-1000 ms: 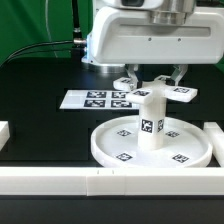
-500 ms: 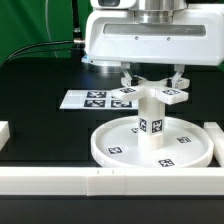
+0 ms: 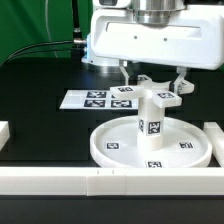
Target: Assemble round table
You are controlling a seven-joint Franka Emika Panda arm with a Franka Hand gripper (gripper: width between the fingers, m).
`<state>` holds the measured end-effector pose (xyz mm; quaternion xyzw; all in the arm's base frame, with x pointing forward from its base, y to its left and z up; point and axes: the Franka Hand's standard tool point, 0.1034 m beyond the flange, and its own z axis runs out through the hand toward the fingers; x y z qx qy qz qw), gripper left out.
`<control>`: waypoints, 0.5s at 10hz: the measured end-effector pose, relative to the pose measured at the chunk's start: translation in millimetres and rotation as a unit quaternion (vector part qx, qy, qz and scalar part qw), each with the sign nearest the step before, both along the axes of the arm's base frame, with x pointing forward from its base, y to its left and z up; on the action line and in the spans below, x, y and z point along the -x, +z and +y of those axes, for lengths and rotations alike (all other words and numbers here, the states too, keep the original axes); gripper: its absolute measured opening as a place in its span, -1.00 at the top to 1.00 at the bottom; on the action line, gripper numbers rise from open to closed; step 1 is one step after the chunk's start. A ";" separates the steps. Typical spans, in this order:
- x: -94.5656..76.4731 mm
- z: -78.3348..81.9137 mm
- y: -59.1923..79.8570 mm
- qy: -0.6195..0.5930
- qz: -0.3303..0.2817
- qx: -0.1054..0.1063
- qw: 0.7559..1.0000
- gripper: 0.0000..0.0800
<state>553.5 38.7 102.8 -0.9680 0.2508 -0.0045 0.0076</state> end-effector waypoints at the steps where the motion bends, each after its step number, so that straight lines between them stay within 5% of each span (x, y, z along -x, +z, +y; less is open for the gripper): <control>1: 0.1 1.3 8.4 0.004 0.001 -0.001 1.000 -0.58; 3: 1.1 2.9 28.6 0.010 0.005 -0.006 1.000 -0.62; 5: 2.3 2.7 22.7 0.010 0.007 -0.005 1.000 -0.62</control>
Offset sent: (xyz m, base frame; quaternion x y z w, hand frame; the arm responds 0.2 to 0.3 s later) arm 0.0000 0.0000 0.0000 0.0000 0.0000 0.0000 1.0000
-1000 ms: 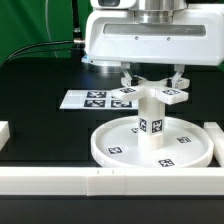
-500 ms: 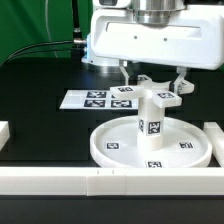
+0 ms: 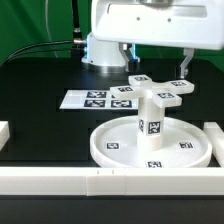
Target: Assemble round table
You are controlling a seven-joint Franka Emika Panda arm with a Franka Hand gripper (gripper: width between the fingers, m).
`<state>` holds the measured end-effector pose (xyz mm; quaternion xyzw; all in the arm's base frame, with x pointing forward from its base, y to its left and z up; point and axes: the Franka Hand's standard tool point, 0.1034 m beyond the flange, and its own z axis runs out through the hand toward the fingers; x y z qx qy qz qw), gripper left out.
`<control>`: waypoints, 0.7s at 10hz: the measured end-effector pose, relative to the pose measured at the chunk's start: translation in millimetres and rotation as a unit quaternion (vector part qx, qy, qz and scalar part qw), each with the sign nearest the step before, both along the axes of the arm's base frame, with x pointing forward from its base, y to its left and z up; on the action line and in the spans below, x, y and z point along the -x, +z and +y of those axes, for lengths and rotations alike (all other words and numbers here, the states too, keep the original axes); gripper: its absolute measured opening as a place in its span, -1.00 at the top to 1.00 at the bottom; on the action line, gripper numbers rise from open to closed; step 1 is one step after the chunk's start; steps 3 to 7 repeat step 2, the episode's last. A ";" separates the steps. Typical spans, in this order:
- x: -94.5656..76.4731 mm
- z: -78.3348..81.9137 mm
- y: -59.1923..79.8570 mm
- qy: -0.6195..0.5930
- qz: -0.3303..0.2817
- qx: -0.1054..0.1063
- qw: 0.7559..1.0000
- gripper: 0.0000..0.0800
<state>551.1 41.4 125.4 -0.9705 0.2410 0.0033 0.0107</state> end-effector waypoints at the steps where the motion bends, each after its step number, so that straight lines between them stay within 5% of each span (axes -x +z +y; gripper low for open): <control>1: -0.1 0.0 0.1 0.000 0.000 0.000 1.000 -0.62; 7: 0.2 0.0 -0.4 0.000 0.000 0.000 1.000 -0.62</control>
Offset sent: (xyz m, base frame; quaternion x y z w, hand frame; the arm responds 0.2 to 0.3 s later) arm 0.0000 0.0000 0.0000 0.0000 0.0000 0.0000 1.0000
